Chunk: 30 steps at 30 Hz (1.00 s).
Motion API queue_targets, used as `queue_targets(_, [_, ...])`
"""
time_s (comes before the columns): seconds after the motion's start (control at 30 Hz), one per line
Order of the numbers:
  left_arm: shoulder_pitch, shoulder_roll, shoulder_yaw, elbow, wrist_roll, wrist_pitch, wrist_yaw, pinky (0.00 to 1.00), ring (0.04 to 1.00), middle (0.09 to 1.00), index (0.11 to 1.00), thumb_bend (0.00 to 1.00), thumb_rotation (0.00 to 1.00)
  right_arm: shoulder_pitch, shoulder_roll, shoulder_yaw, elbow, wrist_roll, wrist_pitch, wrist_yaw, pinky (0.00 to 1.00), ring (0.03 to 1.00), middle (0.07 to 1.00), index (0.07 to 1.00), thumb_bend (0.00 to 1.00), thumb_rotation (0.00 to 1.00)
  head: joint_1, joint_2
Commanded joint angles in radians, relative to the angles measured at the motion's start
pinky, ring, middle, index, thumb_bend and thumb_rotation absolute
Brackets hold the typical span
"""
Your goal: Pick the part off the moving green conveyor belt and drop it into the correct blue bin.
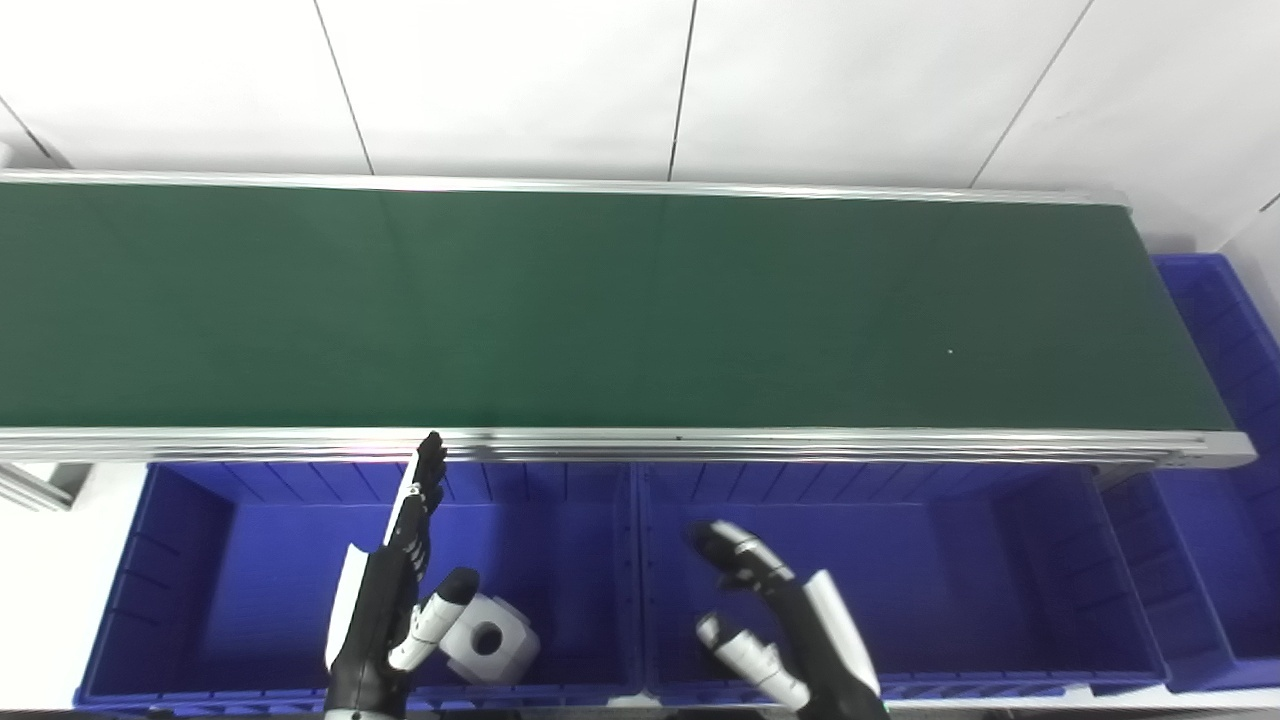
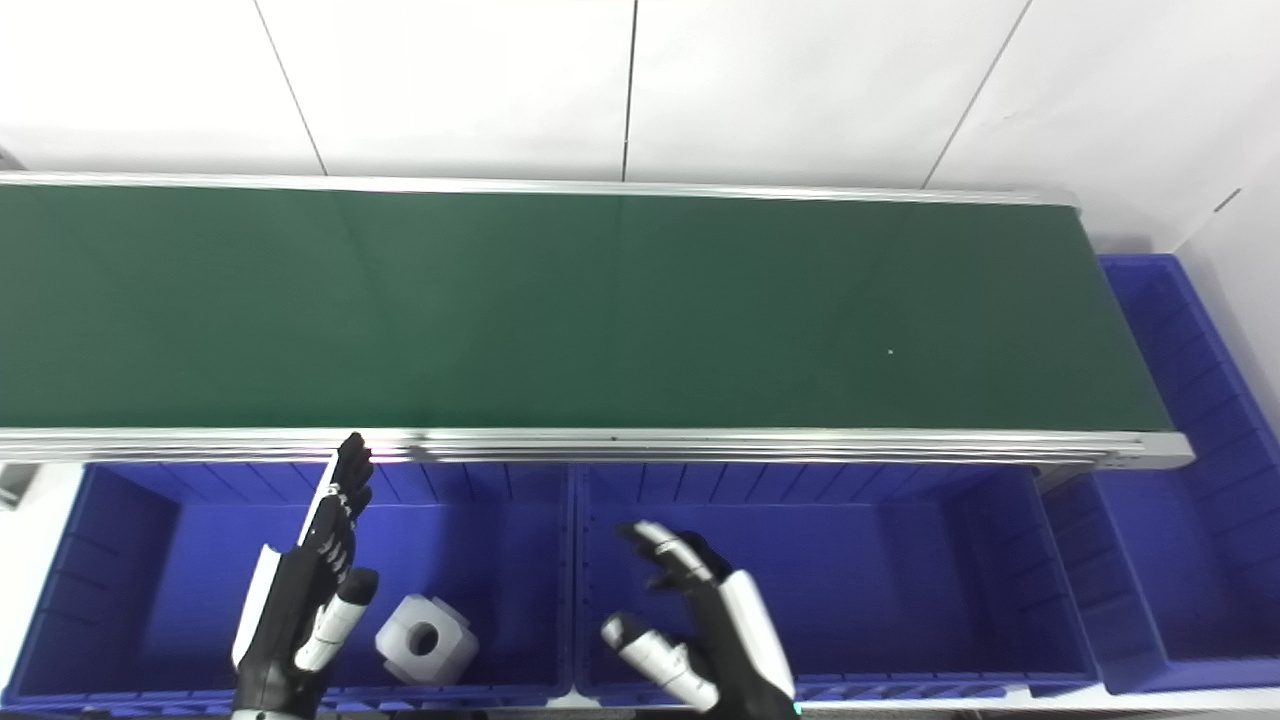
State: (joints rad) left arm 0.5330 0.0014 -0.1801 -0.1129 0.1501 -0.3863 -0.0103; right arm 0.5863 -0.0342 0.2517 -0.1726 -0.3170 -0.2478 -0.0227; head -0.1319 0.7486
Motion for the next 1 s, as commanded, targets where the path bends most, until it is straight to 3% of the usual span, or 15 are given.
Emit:
queue_targets(0.0, [0.002, -0.006, -0.001, -0.007, 0.005, -0.063, 0.015, 1.00, 1.000, 1.000, 1.000, 0.77, 0.88, 0.007, 0.027, -0.013, -0.001, 0.063, -0.086, -0.034, 0.88, 0.929, 0.954, 0.897, 0.78, 0.99, 0.000, 0.000])
queue_targets(0.17, [0.002, -0.013, -0.007, 0.003, 0.005, -0.077, 0.021, 1.00, 1.000, 1.000, 1.000, 0.78, 0.88, 0.009, 0.034, -0.031, 0.028, 0.083, -0.146, -0.056, 0.89, 0.941, 0.968, 0.931, 0.84, 1.00, 0.007, -0.007])
queue_targets(0.4, [-0.001, -0.017, -0.013, 0.011, 0.011, -0.080, 0.034, 1.00, 1.000, 1.000, 1.000, 0.79, 0.88, -0.013, 0.027, -0.038, 0.068, 0.086, -0.216, -0.058, 0.90, 0.941, 0.970, 0.961, 0.80, 1.00, 0.016, -0.013])
queue_targets(0.7, [-0.006, -0.017, -0.014, 0.021, 0.020, -0.081, 0.035, 1.00, 1.000, 1.000, 1.000, 0.79, 0.88, -0.055, -0.001, -0.028, 0.085, 0.111, -0.222, -0.092, 0.91, 0.936, 0.966, 0.964, 0.78, 0.99, 0.031, -0.024])
queue_targets(0.97, [-0.009, -0.014, -0.018, 0.025, 0.036, -0.083, 0.051, 1.00, 1.000, 1.000, 1.000, 0.78, 0.88, -0.086, -0.032, -0.030, 0.081, 0.101, -0.222, -0.143, 0.95, 0.966, 0.986, 0.991, 0.83, 0.99, 0.038, -0.025])
